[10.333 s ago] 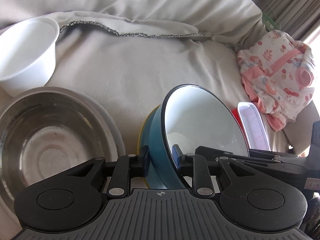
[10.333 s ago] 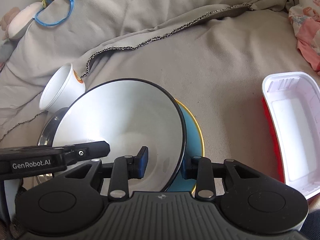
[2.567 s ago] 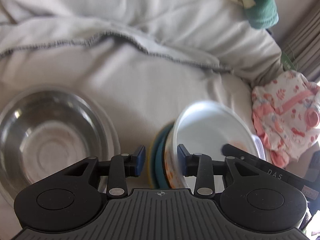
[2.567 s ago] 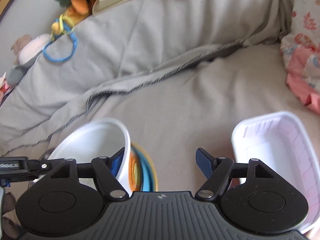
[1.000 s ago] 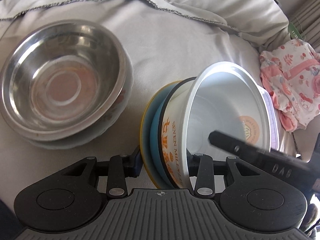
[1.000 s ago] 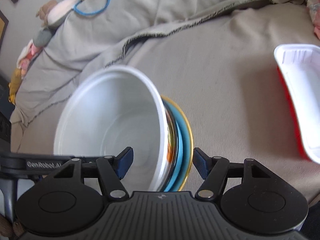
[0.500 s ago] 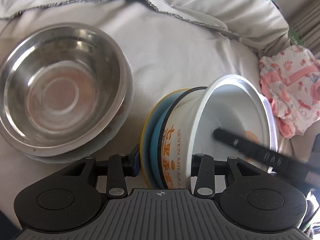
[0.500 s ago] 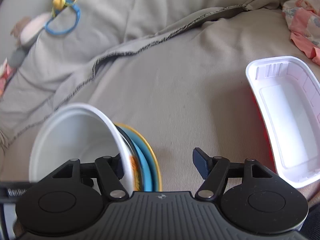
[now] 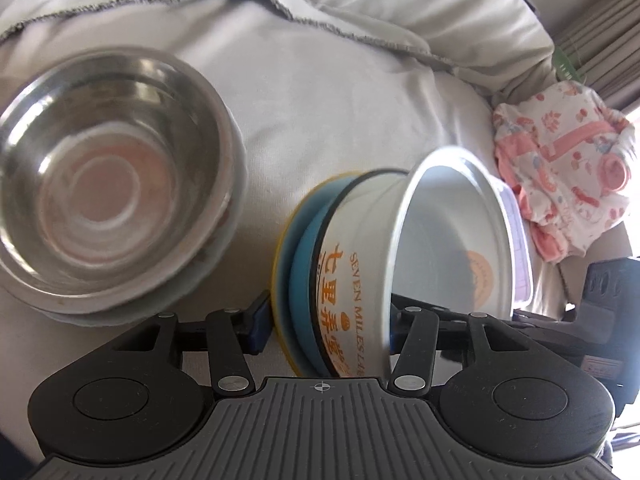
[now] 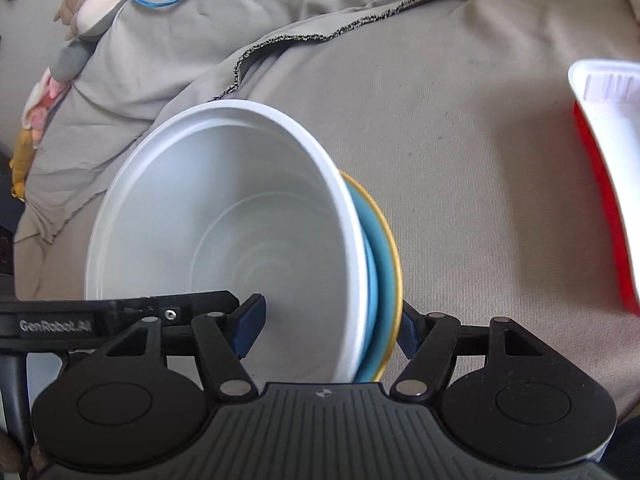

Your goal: Organize plates and bowls

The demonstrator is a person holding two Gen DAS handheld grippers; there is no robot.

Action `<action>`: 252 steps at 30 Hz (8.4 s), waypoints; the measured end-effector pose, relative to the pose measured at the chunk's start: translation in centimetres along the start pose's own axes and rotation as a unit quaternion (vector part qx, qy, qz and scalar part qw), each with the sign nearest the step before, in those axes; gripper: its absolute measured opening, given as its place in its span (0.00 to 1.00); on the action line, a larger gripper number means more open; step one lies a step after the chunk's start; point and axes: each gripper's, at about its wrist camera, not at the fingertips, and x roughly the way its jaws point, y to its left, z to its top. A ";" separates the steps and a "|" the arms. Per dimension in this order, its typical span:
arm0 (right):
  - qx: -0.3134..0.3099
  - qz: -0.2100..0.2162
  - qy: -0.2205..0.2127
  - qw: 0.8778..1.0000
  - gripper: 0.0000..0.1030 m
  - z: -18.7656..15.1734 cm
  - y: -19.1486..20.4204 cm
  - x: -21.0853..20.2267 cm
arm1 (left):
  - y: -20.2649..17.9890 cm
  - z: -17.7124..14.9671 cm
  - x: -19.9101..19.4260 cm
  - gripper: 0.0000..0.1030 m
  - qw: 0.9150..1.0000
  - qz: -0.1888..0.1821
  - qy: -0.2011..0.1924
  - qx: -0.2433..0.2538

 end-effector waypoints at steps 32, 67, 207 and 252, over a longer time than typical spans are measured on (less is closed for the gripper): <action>0.018 0.013 0.041 0.999 0.66 1.5 -0.9 1.3 | -0.3 0.3 0.5 0.53 1.000 0.020 0.005 0.017; -0.008 -0.002 0.042 0.999 0.61 0.2 -0.1 0.3 | -0.4 -1.0 2.0 0.57 0.999 -0.001 0.036 -0.024; -0.151 -0.081 -0.099 0.980 0.52 4.8 17.3 -3.7 | 7.3 1.4 -12.8 0.29 0.959 -0.079 -0.273 -0.005; 0.016 -0.017 -0.068 0.997 0.53 -0.8 -1.7 -1.8 | -1.7 -2.1 4.7 0.25 0.998 0.044 -0.045 0.023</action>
